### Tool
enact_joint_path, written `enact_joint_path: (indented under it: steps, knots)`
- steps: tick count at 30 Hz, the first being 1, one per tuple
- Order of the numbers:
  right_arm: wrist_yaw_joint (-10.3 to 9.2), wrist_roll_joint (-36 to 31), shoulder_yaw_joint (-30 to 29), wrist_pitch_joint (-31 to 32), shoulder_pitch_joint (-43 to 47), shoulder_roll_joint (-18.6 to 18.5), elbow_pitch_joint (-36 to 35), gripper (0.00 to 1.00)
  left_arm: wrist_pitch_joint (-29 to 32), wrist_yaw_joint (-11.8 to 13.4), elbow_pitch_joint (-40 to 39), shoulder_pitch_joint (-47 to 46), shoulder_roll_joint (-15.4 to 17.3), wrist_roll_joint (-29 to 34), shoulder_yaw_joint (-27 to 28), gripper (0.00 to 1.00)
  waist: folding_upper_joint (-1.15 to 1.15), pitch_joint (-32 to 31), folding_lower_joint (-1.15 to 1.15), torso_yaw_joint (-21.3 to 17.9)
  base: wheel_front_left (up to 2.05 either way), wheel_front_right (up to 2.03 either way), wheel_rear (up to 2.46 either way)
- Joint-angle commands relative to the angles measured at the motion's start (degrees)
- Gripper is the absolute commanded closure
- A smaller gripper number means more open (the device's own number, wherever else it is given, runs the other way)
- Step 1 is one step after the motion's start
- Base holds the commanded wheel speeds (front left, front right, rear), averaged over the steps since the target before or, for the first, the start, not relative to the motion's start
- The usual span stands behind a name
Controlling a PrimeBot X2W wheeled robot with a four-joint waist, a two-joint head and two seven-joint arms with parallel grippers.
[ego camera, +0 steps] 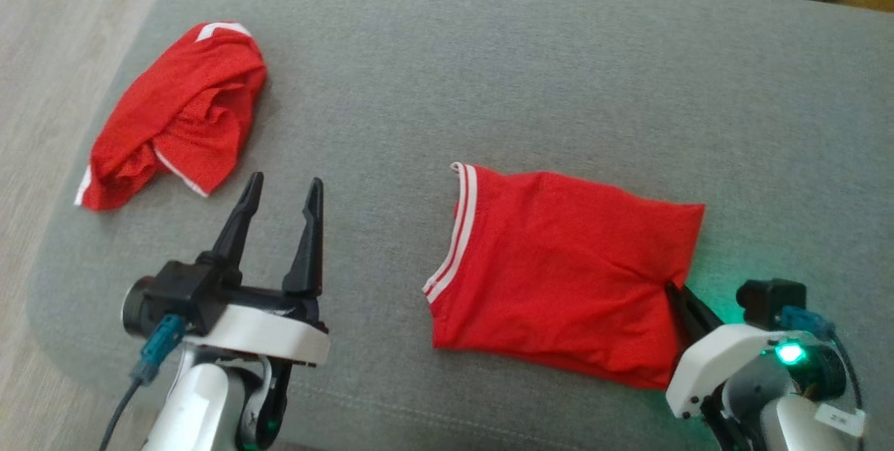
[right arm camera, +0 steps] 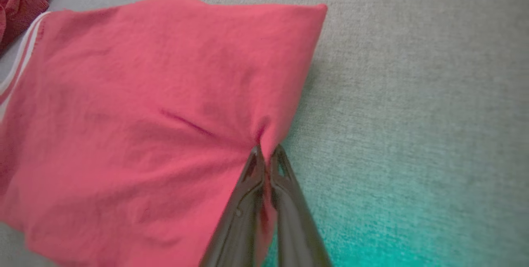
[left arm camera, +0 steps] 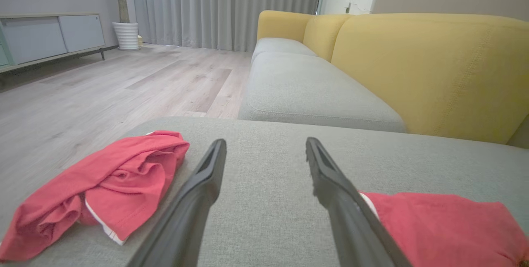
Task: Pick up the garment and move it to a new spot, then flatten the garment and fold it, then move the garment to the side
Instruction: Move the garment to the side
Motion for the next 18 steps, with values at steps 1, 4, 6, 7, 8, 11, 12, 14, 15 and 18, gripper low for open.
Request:
enact_joint_path:
  steps: [1, 4, 6, 7, 8, 11, 12, 14, 15, 18]
  knots:
    - [0.37, -0.82, 2.00, -0.31, -1.82, -0.87, -2.03, 1.00, -0.69, -0.44, -2.31, -1.97, 0.27, 0.61, 2.68, 0.00, 0.00, 0.22, 0.00, -1.55, 0.00, 0.00, 0.00]
    - [0.37, -1.33, 3.53, -0.75, -3.39, -1.83, -3.19, 1.00, -0.69, -0.92, -2.83, -1.98, 0.07, 1.13, 3.13, 0.00, 0.00, 0.66, 0.00, -4.31, 0.00, 0.00, 0.00]
    - [0.37, -1.40, 4.14, -1.03, -4.23, -2.80, -3.46, 1.00, -0.69, -1.24, -2.96, -2.11, -0.16, 1.43, 3.27, 0.00, 0.00, 0.77, 0.00, -6.18, 0.00, 0.00, 0.00]
    - [0.37, -1.49, 4.50, -1.19, -4.69, -3.40, -3.51, 1.00, -0.69, -1.35, -3.00, -2.13, -0.25, 1.54, 3.39, 0.00, 0.00, 0.82, 0.00, -7.31, 0.00, 0.00, 0.00]
    - [0.37, -1.42, 4.66, -1.35, -5.13, -4.00, -3.53, 1.00, -0.69, -1.48, -3.14, -2.21, -0.34, 1.65, 3.50, 0.00, 0.00, 0.92, 0.00, -8.35, 0.00, 0.00, 0.00]
    - [0.37, -1.48, 5.30, -1.60, -7.04, -6.08, -3.51, 1.00, -0.69, -1.73, -3.66, -2.38, -0.44, 1.97, 3.99, 0.00, 0.00, 1.70, 0.00, -12.09, 0.00, 0.00, 0.00]
    - [0.37, -1.58, 5.03, -1.65, -7.69, -6.86, -3.45, 1.00, -0.69, -1.92, -3.77, -2.55, -0.47, 2.14, 3.96, 0.00, 0.00, 2.03, 0.00, -13.12, 0.00, 0.00, 0.00]
    - [0.37, -1.64, 4.18, -1.74, -9.20, -8.31, -3.20, 1.00, -0.69, -2.32, -3.95, -2.92, -0.42, 2.33, 4.08, 0.00, 0.00, 2.85, 0.00, -15.36, 0.00, 0.00, 0.00]
    - [0.37, -1.64, 3.68, -1.90, -10.16, -9.08, -3.04, 1.00, -0.69, -2.44, -4.05, -3.13, -0.34, 2.47, 4.21, 0.00, 0.00, 3.37, 0.00, -16.55, 0.00, 0.00, 0.00]
    - [0.37, -1.53, 0.80, -2.26, -13.67, -11.52, -1.59, 1.00, -0.70, -2.99, -4.31, -4.02, -0.19, 2.97, 4.07, 0.00, 0.00, 5.03, 0.00, -19.34, 0.00, 0.00, 0.00]
